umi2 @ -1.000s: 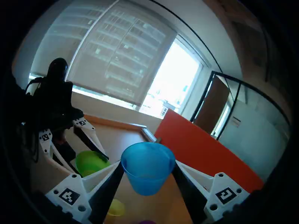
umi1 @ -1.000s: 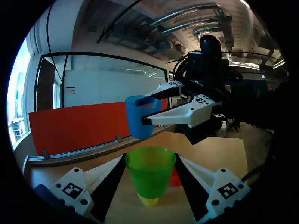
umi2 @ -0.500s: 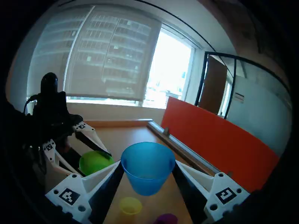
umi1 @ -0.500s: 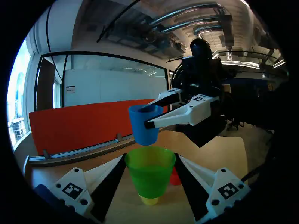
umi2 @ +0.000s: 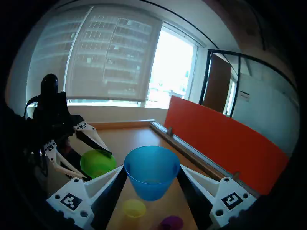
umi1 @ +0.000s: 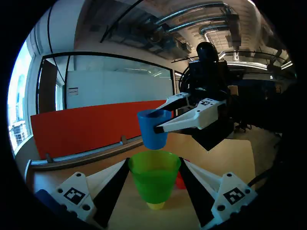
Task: Pour water
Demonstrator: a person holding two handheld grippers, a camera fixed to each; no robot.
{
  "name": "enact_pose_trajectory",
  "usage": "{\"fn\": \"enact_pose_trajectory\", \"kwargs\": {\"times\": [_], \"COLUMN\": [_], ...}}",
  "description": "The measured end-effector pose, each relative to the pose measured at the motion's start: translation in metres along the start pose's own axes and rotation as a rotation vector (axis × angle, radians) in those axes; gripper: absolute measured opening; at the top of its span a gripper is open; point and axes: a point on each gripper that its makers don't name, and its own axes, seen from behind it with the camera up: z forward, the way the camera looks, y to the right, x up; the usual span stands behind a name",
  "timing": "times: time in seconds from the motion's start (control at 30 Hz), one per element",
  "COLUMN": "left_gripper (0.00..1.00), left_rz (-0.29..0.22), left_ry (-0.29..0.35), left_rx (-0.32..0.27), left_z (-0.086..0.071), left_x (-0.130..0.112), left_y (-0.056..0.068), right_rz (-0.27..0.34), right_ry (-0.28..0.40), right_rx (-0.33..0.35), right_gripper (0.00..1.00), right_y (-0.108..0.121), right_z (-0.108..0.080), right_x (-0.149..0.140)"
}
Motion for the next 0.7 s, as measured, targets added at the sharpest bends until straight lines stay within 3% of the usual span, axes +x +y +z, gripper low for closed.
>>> {"fn": "enact_pose_trajectory", "kwargs": {"times": [0.27,0.7], "left_gripper": [0.9,0.9], "left_rz": [-0.001,-0.01], "left_ry": [-0.015,-0.053], "left_rx": [0.005,-0.002], "left_z": [0.001,0.008], "left_x": [-0.002,-0.014], "left_y": [-0.005,-0.004], "right_rz": [-0.006,0.046], "right_ry": [-0.03,-0.066], "right_rx": [-0.017,-0.021], "right_gripper": [0.9,0.9], "right_y": [0.006,0.009], "right_z": [-0.009,-0.026], "right_x": [-0.015,-0.04]}}
